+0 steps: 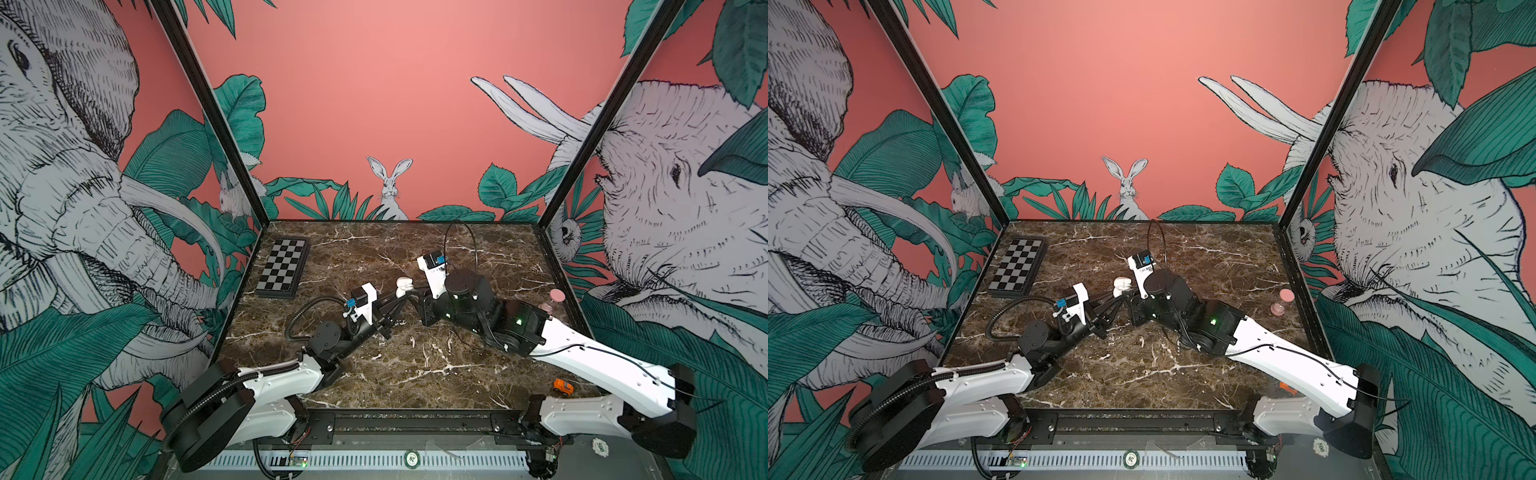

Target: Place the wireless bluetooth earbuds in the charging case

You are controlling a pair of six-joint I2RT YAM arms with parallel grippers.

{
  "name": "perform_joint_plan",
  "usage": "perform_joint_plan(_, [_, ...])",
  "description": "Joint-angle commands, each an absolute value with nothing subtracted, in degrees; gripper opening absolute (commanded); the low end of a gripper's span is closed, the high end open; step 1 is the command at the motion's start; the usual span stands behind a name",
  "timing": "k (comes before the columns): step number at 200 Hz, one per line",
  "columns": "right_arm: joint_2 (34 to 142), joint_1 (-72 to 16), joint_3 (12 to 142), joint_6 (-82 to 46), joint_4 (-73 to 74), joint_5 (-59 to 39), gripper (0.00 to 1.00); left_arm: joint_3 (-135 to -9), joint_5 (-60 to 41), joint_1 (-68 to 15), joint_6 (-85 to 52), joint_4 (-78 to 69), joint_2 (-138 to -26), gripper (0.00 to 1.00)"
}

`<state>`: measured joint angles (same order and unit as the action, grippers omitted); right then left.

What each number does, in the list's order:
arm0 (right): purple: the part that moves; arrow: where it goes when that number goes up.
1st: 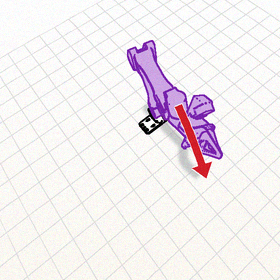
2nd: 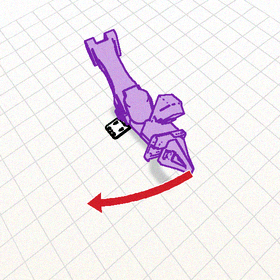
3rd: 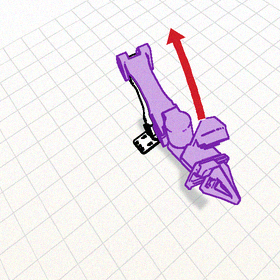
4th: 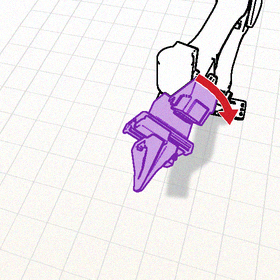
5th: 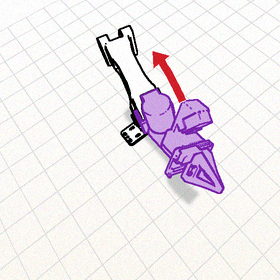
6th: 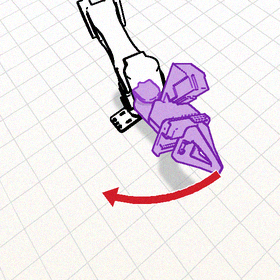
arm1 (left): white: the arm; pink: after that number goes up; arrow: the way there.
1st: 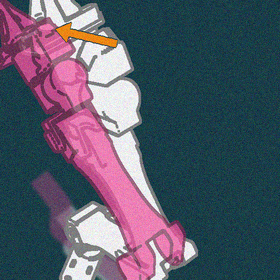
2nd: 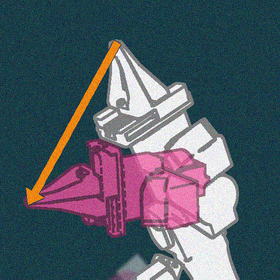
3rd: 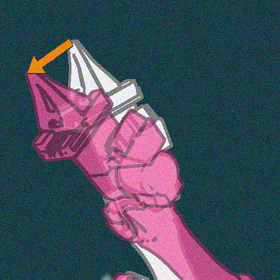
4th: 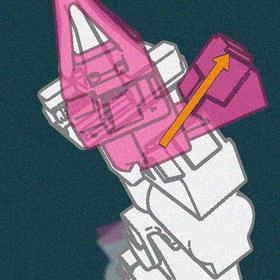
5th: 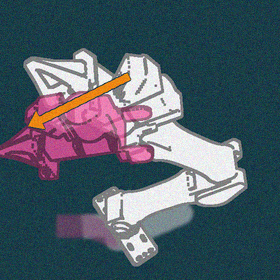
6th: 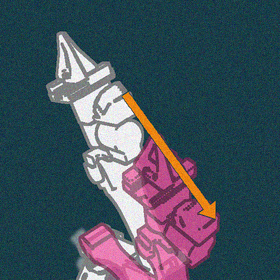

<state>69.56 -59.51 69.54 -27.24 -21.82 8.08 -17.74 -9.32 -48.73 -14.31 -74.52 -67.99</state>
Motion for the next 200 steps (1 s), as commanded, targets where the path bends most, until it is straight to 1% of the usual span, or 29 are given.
perform_joint_plan(1, [69.5,-59.3,71.0,-27.2,-22.8,7.6,0.23,-17.7,-10.0,-49.1,-13.9,-80.4,-66.0,0.00])
perform_joint_plan(24, [69.4,-59.3,71.3,-27.2,-22.8,7.0,0.24,-17.7,-10.0,-49.1,-13.8,-80.4,-66.1,0.00])
perform_joint_plan(44, [69.9,-59.2,71.7,-27.6,-23.3,5.8,0.26,-17.7,-10.0,-49.1,-13.7,-80.4,-66.4,0.00])
perform_joint_plan(77, [69.8,-59.3,72.3,-28.2,-23.7,4.8,0.28,-17.8,-10.3,-49.1,-13.8,-80.4,-66.7,0.00])
perform_joint_plan(200, [69.1,-59.3,74.3,-28.2,-25.0,3.0,0.28,-18.2,-10.5,-49.1,-13.5,-80.3,-67.8,0.00])
